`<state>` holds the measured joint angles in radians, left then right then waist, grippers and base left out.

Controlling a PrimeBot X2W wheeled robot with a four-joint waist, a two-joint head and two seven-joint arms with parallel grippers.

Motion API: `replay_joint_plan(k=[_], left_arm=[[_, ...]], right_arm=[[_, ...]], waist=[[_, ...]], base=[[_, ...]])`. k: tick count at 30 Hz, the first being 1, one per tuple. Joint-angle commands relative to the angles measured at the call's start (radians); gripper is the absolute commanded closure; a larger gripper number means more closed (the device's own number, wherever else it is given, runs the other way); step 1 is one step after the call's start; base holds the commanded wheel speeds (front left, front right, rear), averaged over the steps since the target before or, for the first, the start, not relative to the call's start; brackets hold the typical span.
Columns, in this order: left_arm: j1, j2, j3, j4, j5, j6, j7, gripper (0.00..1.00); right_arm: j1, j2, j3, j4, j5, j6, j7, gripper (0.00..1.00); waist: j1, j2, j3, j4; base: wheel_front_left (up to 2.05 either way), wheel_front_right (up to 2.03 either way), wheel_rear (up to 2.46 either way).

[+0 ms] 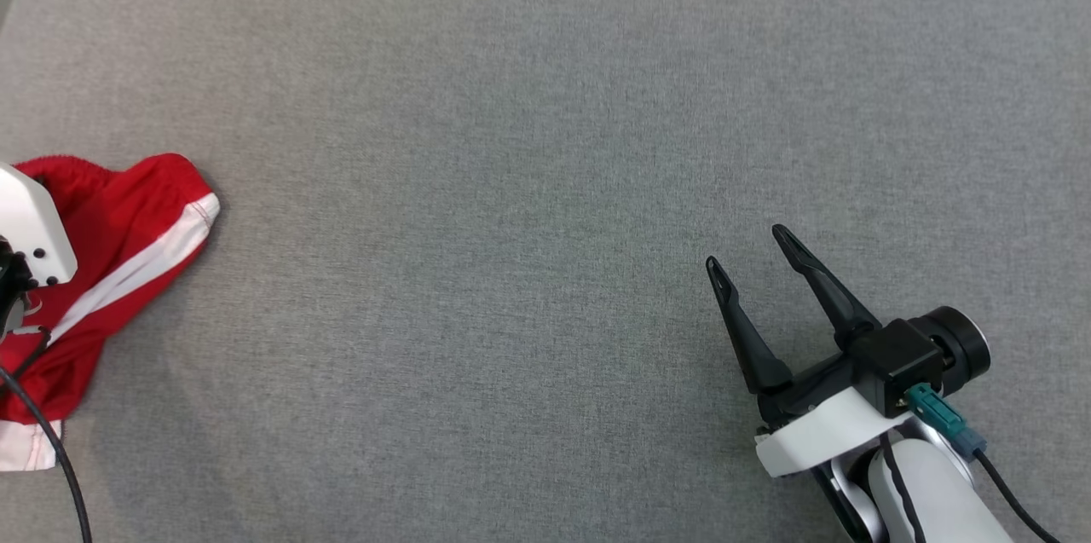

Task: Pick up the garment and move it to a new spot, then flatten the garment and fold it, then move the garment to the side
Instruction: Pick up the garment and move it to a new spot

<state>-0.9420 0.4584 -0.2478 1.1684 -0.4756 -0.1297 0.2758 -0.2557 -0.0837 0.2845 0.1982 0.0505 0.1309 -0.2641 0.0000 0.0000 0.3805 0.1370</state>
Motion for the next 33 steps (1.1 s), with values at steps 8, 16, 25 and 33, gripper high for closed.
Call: replay_joint_plan(k=[8,16,25,33], left_arm=[[0.06,-0.05,0.015,-0.064,-0.114,-0.001,-0.28,1.0],[0.147,-0.072,-0.134,-0.283,-0.218,-0.001,-0.463,1.0],[0.226,-0.06,-0.251,-0.528,-0.346,-0.001,-0.534,1.0],[0.263,-0.075,-0.284,-0.657,-0.352,-0.001,-0.541,1.0]], right_arm=[[0.052,0.002,-0.029,0.014,0.018,0.0,0.001,0.0],[0.101,0.01,-0.072,0.015,0.028,0.0,0.001,0.0],[0.156,0.021,-0.113,0.009,0.031,0.0,0.001,0.0],[0.179,0.027,-0.143,-0.001,0.024,0.0,0.001,0.0]], waist=[[0.0,0.0,-0.156,0.029],[0.0,0.0,-0.276,0.031],[0.0,0.0,-0.373,-0.005],[0.0,0.0,-0.395,-0.092]], base=[[0.0,0.0,0.0],[0.0,0.0,0.0],[0.0,0.0,0.0],[0.0,0.0,0.0]])
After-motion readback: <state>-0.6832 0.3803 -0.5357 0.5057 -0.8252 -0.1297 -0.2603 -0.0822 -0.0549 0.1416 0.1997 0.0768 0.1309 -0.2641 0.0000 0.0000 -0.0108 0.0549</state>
